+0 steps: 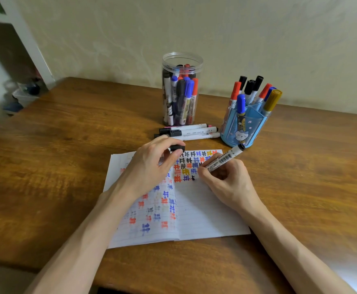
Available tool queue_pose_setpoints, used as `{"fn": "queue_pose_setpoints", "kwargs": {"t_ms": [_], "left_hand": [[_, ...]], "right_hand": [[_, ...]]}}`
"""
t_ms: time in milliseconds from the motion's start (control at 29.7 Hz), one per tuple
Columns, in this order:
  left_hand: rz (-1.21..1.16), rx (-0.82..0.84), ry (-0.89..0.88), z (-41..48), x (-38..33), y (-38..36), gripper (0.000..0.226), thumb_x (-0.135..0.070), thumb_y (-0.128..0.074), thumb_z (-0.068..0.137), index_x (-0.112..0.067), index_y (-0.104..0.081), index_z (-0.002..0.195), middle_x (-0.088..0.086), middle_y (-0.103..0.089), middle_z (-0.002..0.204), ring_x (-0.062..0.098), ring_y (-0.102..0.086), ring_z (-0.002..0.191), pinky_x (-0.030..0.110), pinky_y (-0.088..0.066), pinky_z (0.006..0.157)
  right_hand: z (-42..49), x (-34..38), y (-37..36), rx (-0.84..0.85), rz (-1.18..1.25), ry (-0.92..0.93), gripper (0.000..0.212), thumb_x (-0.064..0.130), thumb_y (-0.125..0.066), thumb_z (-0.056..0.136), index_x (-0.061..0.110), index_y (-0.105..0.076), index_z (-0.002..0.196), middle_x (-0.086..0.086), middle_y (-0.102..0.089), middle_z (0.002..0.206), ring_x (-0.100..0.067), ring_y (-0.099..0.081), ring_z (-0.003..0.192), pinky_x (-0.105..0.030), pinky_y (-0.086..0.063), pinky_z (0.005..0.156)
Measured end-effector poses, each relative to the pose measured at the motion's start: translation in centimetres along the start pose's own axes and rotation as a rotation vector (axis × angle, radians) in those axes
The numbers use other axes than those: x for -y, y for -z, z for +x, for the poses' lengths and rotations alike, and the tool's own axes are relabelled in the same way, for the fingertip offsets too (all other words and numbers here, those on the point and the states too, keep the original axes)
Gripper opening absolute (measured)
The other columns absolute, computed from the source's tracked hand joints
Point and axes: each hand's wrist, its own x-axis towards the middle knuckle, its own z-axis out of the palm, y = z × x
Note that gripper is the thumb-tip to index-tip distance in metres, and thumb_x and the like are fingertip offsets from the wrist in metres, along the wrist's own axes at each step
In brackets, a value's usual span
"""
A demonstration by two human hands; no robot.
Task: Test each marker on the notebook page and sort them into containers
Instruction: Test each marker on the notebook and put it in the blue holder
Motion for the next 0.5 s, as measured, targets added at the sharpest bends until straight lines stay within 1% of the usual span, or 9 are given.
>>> {"fn": "queue_pose_setpoints", "kwargs": {"t_ms": [67, 168, 269, 370, 504], "left_hand": [[-0.001, 0.001, -0.001, 0.03, 0.02, -0.01, 0.026, -0.03, -0.056, 0.103, -0.024, -0.065, 0.126, -0.017, -0.062, 0.118, -0.008, -0.058, 0.104, 0.008, -0.049, 0.076], [-0.009, 0.005, 0.001, 0.02, -0.03, -0.04, 0.026, -0.029, -0.057, 0.102, -0.024, -0.066, 0.127, -0.015, -0.063, 0.12, -0.003, -0.06, 0.106, 0.013, -0.054, 0.076], [-0.007, 0.007, 0.002, 0.01, -0.07, -0.05, 0.026, -0.028, -0.059, 0.102, -0.025, -0.066, 0.127, -0.015, -0.064, 0.121, -0.001, -0.061, 0.105, 0.017, -0.056, 0.077], [-0.001, 0.003, -0.004, 0.04, -0.09, -0.04, 0.025, -0.027, -0.059, 0.102, -0.025, -0.066, 0.126, -0.015, -0.064, 0.121, -0.001, -0.061, 0.105, 0.018, -0.057, 0.078], [0.001, 0.007, -0.008, 0.02, -0.06, -0.07, 0.025, -0.026, -0.062, 0.101, -0.025, -0.066, 0.126, -0.015, -0.064, 0.12, -0.002, -0.062, 0.102, 0.019, -0.057, 0.076]], "right_hand": [[0.07, -0.08, 0.06, -0.016, 0.034, -0.011, 0.02, 0.014, -0.074, 0.094, 0.026, -0.072, 0.078, 0.021, -0.073, 0.071, -0.002, -0.067, 0.061, -0.015, -0.048, 0.056], [0.21, -0.4, 0.16, -0.057, 0.081, -0.039, 0.013, 0.016, -0.074, 0.095, 0.02, -0.074, 0.083, 0.012, -0.078, 0.081, -0.007, -0.073, 0.07, -0.02, -0.053, 0.06], [0.24, -0.5, 0.05, -0.057, 0.067, -0.049, 0.01, 0.019, -0.075, 0.095, 0.02, -0.075, 0.085, 0.012, -0.079, 0.083, -0.007, -0.074, 0.073, -0.02, -0.055, 0.062], [0.17, -0.42, 0.09, -0.052, 0.074, -0.04, 0.011, 0.02, -0.075, 0.096, 0.022, -0.074, 0.085, 0.013, -0.078, 0.082, -0.006, -0.074, 0.07, -0.02, -0.055, 0.062], [0.06, -0.23, 0.05, -0.024, 0.025, -0.027, 0.01, 0.02, -0.075, 0.093, 0.022, -0.075, 0.083, 0.012, -0.079, 0.084, -0.007, -0.075, 0.075, -0.026, -0.059, 0.063]]}}
